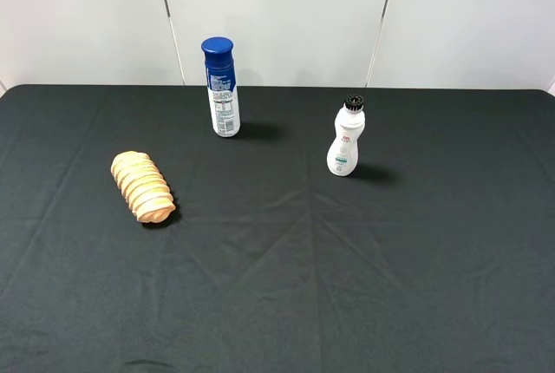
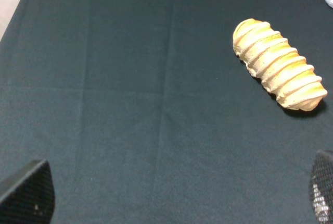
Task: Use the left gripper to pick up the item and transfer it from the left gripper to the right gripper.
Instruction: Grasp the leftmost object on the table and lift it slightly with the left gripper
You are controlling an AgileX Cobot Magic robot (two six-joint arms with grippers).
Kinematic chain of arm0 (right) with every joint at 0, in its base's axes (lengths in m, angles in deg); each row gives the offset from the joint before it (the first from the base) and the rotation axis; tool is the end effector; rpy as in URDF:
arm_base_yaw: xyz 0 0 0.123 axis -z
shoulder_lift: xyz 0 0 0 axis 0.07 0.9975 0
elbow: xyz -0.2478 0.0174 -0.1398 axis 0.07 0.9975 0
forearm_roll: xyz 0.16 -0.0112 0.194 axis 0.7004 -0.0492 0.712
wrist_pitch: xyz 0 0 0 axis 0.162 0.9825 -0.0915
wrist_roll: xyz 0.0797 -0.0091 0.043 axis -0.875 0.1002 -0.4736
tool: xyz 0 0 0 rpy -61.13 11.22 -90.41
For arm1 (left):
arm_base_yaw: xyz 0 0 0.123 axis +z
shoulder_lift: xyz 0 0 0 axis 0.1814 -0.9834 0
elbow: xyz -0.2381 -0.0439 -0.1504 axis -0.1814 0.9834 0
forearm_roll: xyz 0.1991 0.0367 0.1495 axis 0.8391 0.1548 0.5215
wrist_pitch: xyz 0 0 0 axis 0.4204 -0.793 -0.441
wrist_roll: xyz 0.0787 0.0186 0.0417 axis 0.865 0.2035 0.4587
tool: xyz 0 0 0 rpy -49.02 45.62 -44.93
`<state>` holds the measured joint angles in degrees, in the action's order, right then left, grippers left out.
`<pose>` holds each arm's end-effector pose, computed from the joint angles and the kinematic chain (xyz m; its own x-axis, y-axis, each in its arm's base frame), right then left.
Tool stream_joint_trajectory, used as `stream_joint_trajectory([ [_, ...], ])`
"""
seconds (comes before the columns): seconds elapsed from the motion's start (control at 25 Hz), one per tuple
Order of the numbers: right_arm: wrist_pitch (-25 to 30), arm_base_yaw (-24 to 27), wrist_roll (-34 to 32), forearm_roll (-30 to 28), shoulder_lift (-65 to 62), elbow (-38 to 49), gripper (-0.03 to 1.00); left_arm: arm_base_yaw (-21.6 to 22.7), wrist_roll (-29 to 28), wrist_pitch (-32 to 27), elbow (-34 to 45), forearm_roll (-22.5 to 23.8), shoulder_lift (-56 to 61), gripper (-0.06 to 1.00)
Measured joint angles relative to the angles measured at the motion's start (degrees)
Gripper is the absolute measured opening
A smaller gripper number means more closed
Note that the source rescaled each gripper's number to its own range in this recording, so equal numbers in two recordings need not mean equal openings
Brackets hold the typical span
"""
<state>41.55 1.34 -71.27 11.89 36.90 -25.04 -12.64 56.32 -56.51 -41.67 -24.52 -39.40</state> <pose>-0.0030 0.0064 0.2785 -0.4220 0.0794 -0.9031 0.0508 0.9967 0.0639 -0.0055 0.0094 0.2761 -0.4513 -0.0991 -0.8868 -0.1049 0.9928 -0.0576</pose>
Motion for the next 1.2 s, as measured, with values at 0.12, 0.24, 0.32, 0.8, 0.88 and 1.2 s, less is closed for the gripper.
stream_joint_trajectory([
  [0.12,0.00,0.00,0.00,0.00,0.00,0.00,1.00,0.00,0.00,0.00,0.00,0.00,0.00,0.98],
  [0.24,0.00,0.00,0.00,0.00,0.00,0.00,1.00,0.00,0.00,0.00,0.00,0.00,0.00,0.98],
  [0.32,0.00,0.00,0.00,0.00,0.00,0.00,1.00,0.00,0.00,0.00,0.00,0.00,0.00,0.98],
  [0.8,0.00,0.00,0.00,0.00,0.00,0.00,1.00,0.00,0.00,0.00,0.00,0.00,0.00,0.98],
  [0.88,0.00,0.00,0.00,0.00,0.00,0.00,1.00,0.00,0.00,0.00,0.00,0.00,0.00,0.98],
  [1.2,0.00,0.00,0.00,0.00,0.00,0.00,1.00,0.00,0.00,0.00,0.00,0.00,0.00,0.98],
])
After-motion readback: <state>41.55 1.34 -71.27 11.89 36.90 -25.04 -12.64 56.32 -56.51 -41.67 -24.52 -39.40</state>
